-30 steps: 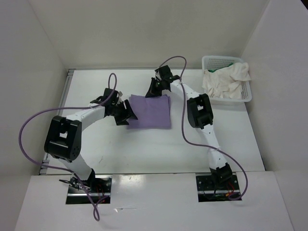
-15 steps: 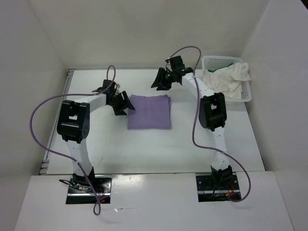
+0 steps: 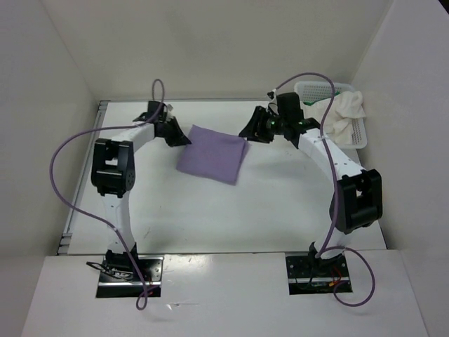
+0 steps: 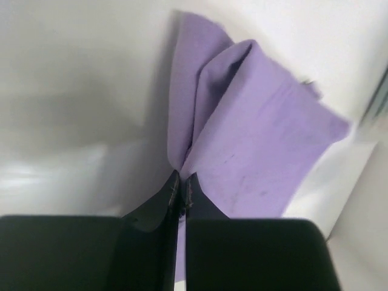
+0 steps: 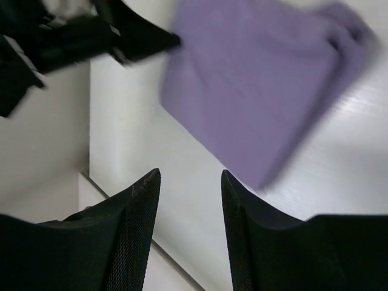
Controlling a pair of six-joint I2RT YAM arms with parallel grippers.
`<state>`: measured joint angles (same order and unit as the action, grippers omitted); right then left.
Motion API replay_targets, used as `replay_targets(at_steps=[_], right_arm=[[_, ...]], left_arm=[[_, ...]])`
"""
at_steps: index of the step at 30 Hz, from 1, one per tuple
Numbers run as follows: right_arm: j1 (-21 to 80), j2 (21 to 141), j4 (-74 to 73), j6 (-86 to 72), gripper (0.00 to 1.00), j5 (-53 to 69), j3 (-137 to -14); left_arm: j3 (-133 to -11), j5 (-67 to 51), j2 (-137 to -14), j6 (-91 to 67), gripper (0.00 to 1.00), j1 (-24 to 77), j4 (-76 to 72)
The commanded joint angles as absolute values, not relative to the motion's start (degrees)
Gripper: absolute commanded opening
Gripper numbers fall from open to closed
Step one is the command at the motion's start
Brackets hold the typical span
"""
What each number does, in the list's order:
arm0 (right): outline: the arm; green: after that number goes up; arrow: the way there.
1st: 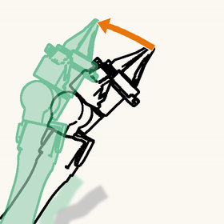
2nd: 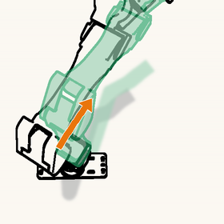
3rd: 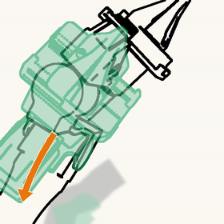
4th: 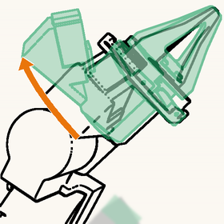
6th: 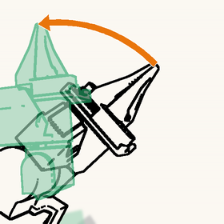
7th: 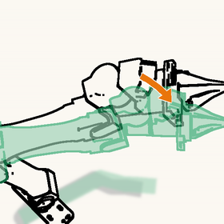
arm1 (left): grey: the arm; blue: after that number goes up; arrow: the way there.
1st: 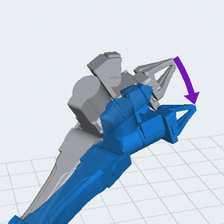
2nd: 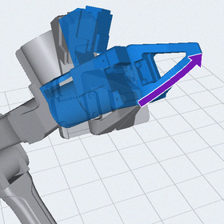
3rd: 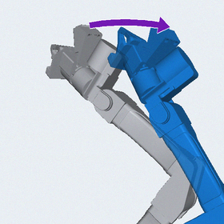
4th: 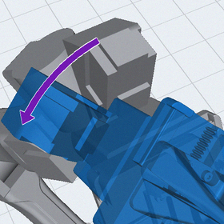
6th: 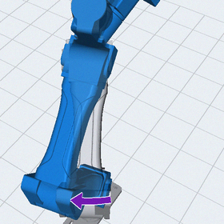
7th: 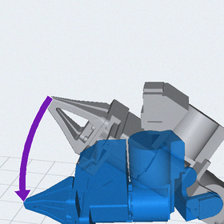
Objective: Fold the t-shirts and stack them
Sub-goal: Put the neatly folded tshirt into the corner of the board with the left arm
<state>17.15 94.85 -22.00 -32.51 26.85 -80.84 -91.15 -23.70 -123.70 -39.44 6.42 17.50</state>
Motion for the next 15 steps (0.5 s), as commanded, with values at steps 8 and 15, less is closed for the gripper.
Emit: replay_targets(at_steps=[8, 15], right_arm=[[16.52, 91.05, -19.25, -31.73, 0.51, 29.7, -70.93], [16.52, 91.05, -18.72, -31.73, 0.54, 29.71, -69.79]], left_arm=[[-87.56, -24.61, -115.33, -45.87, 0.54, -25.02, 12.59], [-78.93, -27.69, -110.49, -45.44, 1.0, -28.13, 11.07]])
